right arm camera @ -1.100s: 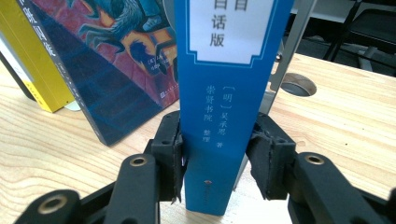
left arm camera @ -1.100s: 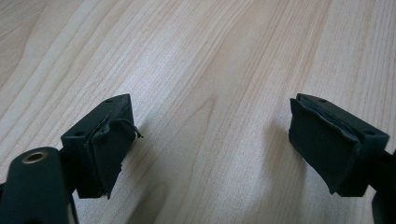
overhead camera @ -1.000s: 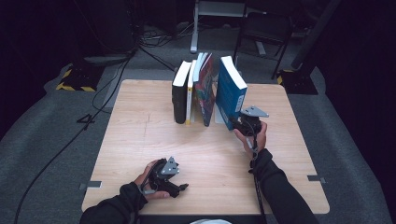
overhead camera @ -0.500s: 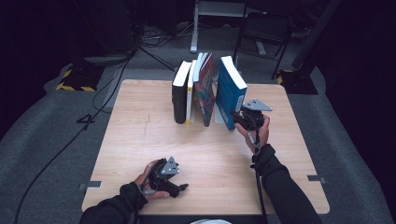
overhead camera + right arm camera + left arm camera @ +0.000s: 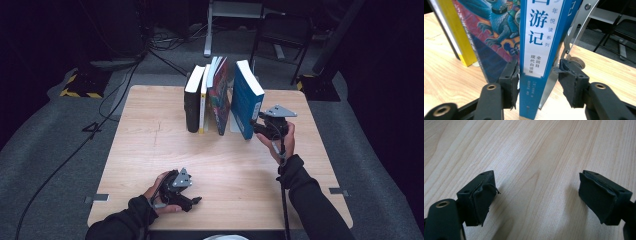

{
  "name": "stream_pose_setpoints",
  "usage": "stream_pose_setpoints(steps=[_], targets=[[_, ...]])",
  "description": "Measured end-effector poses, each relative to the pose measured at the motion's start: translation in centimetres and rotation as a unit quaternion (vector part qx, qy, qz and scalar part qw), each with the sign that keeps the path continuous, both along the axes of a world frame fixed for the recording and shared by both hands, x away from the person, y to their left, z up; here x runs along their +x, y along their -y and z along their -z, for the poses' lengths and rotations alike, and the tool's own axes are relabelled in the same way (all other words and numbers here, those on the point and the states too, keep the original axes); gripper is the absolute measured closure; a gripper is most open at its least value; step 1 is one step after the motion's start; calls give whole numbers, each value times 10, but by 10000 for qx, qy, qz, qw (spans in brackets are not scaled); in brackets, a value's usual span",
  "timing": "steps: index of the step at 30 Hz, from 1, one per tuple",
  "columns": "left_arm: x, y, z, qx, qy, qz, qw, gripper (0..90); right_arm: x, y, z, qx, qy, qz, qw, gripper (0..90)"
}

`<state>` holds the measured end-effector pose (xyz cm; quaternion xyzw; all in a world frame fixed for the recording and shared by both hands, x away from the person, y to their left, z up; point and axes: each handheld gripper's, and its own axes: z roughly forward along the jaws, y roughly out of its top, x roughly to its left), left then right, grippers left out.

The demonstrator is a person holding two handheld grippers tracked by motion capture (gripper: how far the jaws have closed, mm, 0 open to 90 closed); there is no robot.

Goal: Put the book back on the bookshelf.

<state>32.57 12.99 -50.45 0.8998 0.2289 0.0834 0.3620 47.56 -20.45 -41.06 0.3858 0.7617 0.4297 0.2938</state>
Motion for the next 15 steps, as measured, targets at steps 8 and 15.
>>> stream_pose_setpoints(steps=[8, 15], targets=[[0, 0, 0, -8, 3, -8, 10000, 149, -6, 7, -6, -246, -133, -208, 9994, 432], [0, 0, 0, -9, 3, -14, 10000, 149, -13, 13, -8, -426, -224, -348, 9982, 383]])
